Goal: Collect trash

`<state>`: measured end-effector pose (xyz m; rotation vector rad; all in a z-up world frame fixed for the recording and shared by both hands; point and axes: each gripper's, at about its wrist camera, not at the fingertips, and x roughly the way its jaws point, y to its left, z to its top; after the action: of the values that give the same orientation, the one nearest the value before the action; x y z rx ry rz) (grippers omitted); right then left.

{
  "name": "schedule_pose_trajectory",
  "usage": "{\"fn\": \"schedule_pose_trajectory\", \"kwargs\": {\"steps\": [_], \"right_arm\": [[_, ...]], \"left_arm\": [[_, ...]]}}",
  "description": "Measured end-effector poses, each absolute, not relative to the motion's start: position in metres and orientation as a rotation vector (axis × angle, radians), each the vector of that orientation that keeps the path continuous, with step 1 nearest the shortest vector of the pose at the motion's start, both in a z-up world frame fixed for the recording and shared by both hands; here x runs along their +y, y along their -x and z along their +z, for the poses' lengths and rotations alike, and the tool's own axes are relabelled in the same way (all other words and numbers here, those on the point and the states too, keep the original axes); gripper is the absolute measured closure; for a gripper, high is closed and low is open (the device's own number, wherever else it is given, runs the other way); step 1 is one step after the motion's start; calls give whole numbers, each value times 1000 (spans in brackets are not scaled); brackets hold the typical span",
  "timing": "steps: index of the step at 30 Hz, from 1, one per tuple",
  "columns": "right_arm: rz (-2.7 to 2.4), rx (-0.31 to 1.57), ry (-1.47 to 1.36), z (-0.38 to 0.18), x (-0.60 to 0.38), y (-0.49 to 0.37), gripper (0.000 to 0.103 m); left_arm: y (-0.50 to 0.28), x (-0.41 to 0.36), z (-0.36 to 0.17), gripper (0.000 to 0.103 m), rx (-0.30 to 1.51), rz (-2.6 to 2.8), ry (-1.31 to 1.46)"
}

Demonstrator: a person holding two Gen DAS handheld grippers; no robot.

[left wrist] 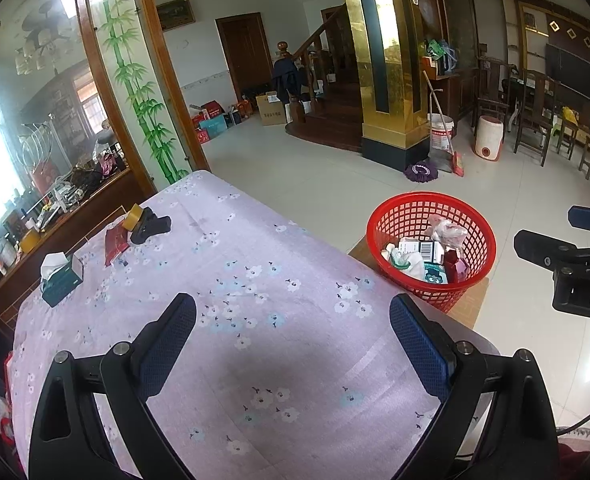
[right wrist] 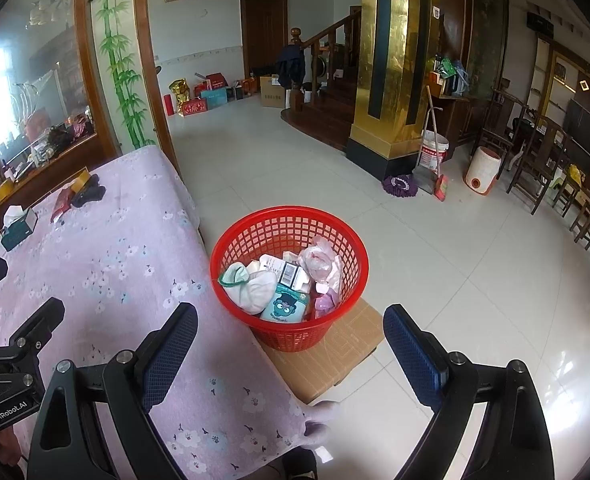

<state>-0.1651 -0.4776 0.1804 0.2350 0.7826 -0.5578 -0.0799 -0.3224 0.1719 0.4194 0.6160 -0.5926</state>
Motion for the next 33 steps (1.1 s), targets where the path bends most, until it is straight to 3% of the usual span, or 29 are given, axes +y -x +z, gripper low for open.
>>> {"fn": "schedule_pose_trajectory", "kwargs": {"steps": [33], "right_arm": [[-556,801,-237,170,-477,164,7]], "left_arm": [[85,-323,171,6,611,-593,-432]]}}
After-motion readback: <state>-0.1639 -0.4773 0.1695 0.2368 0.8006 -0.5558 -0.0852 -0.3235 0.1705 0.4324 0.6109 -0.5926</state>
